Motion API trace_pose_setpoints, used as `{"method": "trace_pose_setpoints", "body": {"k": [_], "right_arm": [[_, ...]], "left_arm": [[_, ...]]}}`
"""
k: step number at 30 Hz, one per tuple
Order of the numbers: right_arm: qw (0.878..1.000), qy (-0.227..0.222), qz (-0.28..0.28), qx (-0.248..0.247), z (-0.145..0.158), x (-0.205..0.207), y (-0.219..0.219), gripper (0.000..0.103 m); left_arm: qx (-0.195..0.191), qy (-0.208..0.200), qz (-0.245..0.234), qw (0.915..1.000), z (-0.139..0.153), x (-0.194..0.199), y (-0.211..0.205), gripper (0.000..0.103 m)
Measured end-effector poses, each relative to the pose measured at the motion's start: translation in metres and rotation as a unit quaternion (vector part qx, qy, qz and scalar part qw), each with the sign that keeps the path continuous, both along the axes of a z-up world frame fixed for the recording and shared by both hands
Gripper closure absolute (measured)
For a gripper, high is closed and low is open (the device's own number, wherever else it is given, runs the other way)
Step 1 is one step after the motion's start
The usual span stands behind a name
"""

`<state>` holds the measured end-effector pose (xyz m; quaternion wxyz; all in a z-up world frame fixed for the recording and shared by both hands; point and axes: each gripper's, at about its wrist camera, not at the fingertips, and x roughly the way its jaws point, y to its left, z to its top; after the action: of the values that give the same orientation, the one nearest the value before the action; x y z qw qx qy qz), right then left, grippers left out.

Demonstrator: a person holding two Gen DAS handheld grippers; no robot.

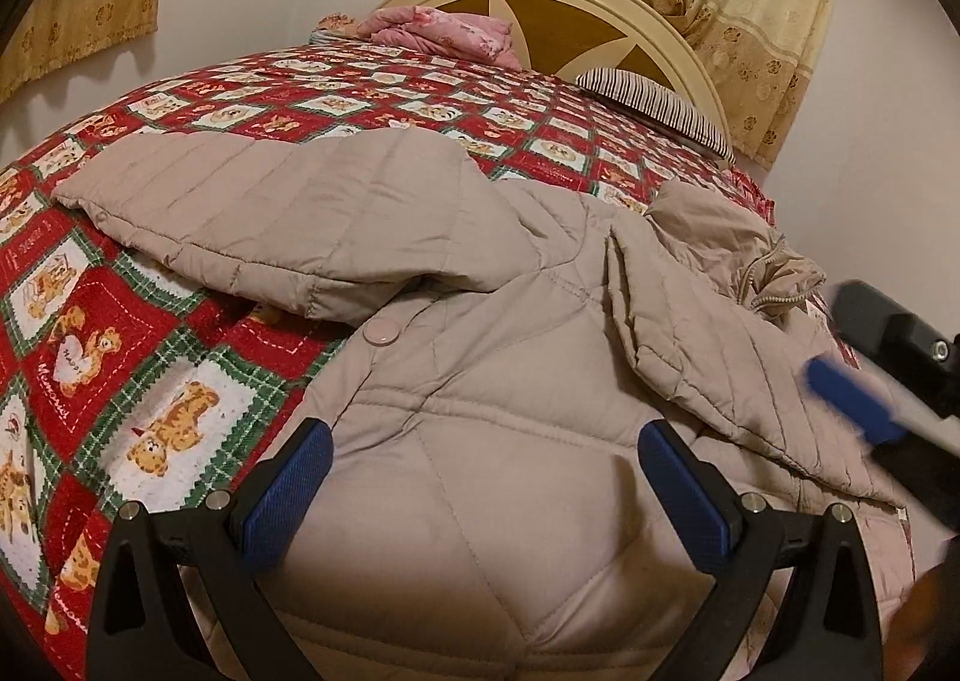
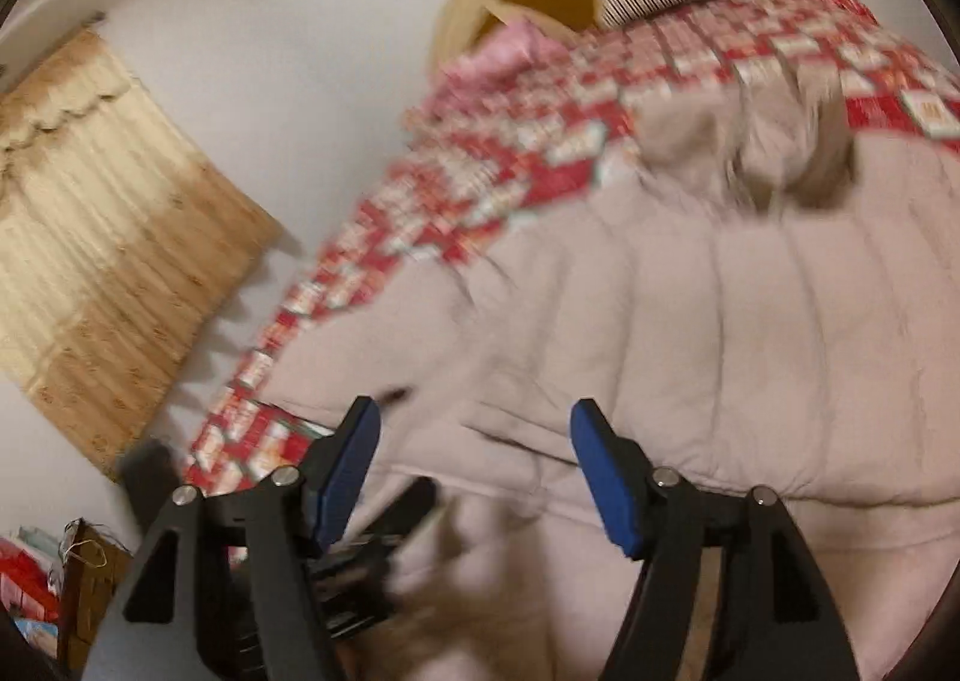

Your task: Fold large clothes

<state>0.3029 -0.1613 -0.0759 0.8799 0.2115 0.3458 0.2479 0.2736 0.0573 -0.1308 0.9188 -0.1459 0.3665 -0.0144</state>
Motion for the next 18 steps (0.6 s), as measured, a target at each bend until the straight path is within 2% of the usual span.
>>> {"method": "trace_pose_setpoints", "body": {"k": [1,3,4,6,8,10,14,18], "right_arm": [[1.000,-0.010,-0.009,-0.012,0.008,-0.005,-0.006,0.068],[0.997,-0.004,-0.047,-0.058,0.012,-0.006,-0.018,0.091],[0.991,0.006,-0.084,-0.104,0.009,-0.002,-0.023,0.088],[0.981,0.029,-0.117,-0.152,-0.005,0.008,-0.029,0.088],[0.981,0.060,-0.115,-0.147,-0.026,0.022,-0.028,0.088],[0.985,0.093,-0.092,-0.115,-0.046,0.036,-0.016,0.088],[0.987,0.089,-0.060,-0.119,-0.048,0.046,0.013,0.088],[0.989,0.092,-0.048,-0.107,-0.049,0.052,0.018,0.085]], "left_arm": [[0.001,0.001,0.000,1.0000,0.000,0.000,0.000,0.001],[0.005,0.002,0.000,1.0000,0.000,0.001,0.000,0.001],[0.006,0.002,0.000,1.0000,0.000,0.000,-0.001,0.001],[0.004,0.001,0.000,1.0000,0.000,0.000,0.000,0.001],[0.000,-0.001,0.001,1.0000,0.000,0.000,0.001,0.001],[-0.001,-0.001,0.002,1.0000,0.000,0.000,0.000,0.001],[0.009,0.003,0.001,1.0000,-0.001,0.001,-0.003,0.001],[0.013,0.004,0.001,0.9999,-0.001,0.002,-0.004,0.001]]}}
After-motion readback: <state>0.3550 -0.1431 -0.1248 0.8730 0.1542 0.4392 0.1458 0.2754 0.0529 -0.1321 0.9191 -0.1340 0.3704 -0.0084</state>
